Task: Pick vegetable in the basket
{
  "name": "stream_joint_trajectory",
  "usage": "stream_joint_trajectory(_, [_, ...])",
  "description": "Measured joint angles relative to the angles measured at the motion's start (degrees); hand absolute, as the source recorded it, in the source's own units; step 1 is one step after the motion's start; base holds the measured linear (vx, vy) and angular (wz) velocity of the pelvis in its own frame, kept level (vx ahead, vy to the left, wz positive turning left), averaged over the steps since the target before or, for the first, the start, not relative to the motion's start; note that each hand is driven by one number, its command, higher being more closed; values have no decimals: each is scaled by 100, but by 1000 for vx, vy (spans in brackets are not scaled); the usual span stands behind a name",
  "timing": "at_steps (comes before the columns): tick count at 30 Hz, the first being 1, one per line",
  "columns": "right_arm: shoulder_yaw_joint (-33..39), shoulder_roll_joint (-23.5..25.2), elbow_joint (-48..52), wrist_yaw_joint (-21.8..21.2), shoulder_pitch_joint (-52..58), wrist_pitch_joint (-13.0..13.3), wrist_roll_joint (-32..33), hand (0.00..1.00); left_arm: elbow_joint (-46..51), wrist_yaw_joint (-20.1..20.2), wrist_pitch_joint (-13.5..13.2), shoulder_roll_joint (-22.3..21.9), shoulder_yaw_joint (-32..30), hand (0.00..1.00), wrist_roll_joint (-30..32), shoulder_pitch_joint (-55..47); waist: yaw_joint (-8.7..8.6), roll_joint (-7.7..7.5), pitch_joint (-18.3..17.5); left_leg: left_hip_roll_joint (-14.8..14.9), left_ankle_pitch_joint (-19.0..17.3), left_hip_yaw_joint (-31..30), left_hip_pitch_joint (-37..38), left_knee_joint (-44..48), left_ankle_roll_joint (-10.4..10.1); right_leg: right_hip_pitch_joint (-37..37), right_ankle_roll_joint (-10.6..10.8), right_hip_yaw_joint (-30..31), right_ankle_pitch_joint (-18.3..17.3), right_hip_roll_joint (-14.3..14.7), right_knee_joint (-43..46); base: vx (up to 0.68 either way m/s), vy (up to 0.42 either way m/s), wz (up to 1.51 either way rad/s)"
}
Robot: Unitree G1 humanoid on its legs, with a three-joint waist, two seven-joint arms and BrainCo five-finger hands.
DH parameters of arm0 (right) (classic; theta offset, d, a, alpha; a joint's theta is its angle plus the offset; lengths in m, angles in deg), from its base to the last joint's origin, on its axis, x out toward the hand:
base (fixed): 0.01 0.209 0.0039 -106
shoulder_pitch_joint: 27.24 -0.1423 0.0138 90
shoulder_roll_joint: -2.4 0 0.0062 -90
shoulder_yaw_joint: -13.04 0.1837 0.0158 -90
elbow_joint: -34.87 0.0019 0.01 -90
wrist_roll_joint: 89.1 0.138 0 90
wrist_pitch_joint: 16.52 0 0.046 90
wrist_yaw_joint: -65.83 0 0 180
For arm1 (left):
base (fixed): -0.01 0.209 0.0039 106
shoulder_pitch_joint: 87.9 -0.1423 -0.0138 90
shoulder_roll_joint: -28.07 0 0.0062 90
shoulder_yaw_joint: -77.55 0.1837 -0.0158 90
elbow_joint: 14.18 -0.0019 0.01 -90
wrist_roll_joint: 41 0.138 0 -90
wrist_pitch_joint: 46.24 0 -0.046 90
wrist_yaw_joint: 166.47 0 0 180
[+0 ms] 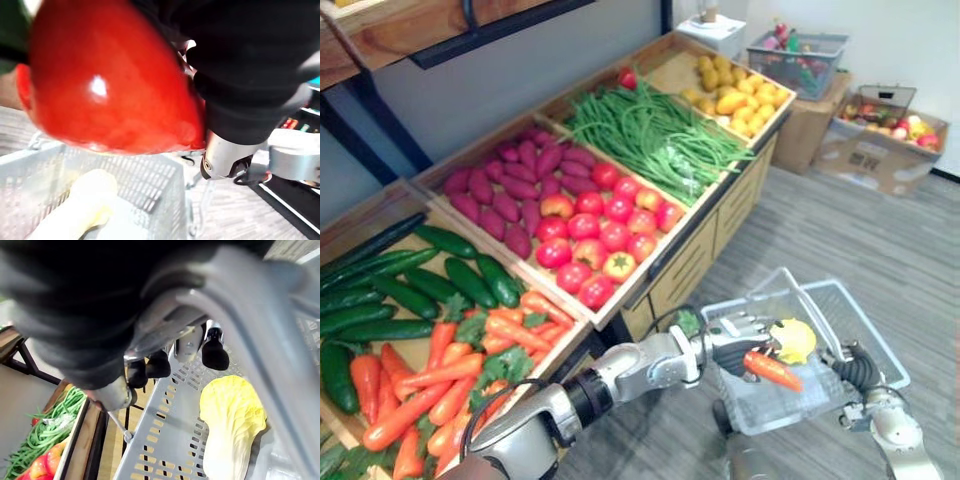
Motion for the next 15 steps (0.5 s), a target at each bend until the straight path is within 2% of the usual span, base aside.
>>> stream_joint_trajectory(7, [-274, -32, 241, -104, 192, 50, 56, 100, -818, -98, 143, -505, -8, 100, 376, 170, -154, 1, 3, -20, -7, 81, 9, -24, -9, -54, -2, 87, -3, 12, -2, -2, -49, -6])
stream_joint_trajectory(11, [-354, -32, 247, -215, 290, 92, 233, 100, -1270, -127, 181, -773, -5, 100, 444, 300, -179, -1, 5, -31, -27, 92, -37, -23, -5, -109, -3, 110, -3, 7, -2, 2, -45, -2])
stream_joint_trajectory(15, [-478, -32, 284, -216, 311, 116, 269, 100, -1678, -179, 259, -958, -6, 100, 636, 386, -310, -2, 6, -42, -26, 94, -38, -28, -5, -128, -4, 118, -4, 11, -2, 15, -28, -2])
